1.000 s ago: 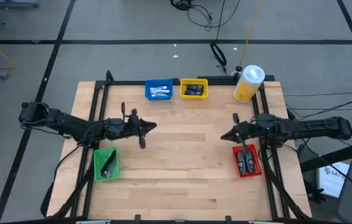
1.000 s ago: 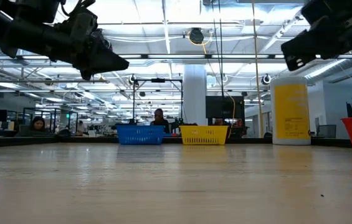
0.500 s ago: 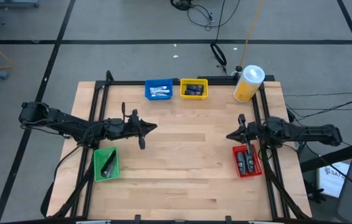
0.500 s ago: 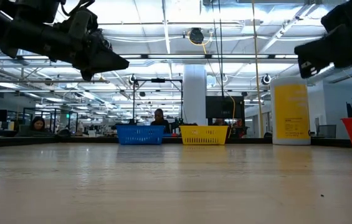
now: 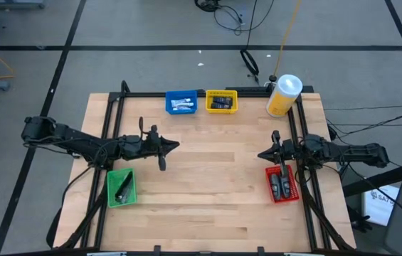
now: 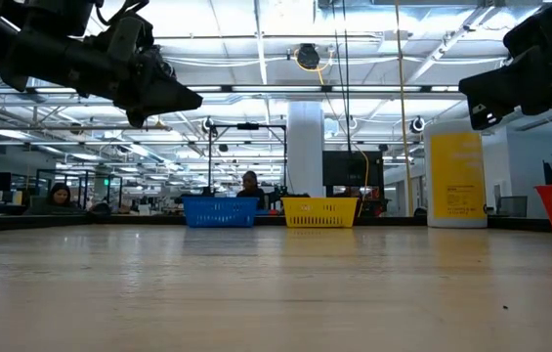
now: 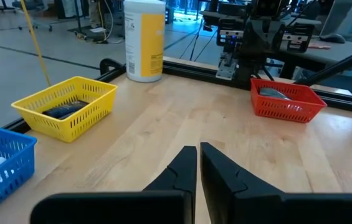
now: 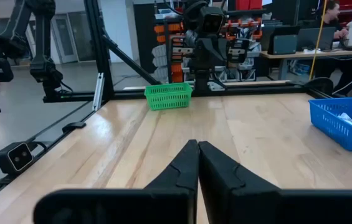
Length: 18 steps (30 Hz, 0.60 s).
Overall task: Pick & Place Travel size toiletries
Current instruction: Return to Home Position
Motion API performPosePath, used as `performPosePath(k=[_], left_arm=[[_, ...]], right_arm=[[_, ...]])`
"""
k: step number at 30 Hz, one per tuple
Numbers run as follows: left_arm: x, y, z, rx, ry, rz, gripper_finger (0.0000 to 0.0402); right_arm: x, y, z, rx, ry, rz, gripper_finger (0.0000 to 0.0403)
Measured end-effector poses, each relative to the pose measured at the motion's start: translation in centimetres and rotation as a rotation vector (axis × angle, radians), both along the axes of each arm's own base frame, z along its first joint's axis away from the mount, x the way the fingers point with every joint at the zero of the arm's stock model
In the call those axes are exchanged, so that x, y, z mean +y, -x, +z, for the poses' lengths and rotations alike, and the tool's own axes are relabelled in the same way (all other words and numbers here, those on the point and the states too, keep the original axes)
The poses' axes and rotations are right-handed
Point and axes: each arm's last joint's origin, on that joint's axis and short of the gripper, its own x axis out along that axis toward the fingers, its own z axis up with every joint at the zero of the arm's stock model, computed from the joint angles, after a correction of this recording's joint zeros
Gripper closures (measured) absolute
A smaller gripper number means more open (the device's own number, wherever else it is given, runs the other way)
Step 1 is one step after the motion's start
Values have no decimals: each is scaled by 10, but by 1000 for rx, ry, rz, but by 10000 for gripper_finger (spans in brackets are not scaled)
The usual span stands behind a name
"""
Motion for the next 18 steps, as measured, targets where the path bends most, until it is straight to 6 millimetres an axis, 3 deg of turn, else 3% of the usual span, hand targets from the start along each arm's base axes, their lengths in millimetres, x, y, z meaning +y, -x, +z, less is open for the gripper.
performPosePath(k=[14, 18], left_arm=[[0, 0, 0, 4, 0, 0, 378], [1, 10, 9, -44, 4, 1, 378]], right_arm=[[0, 0, 0, 0, 0, 2, 399], [0, 0, 0, 0, 0, 2, 401]])
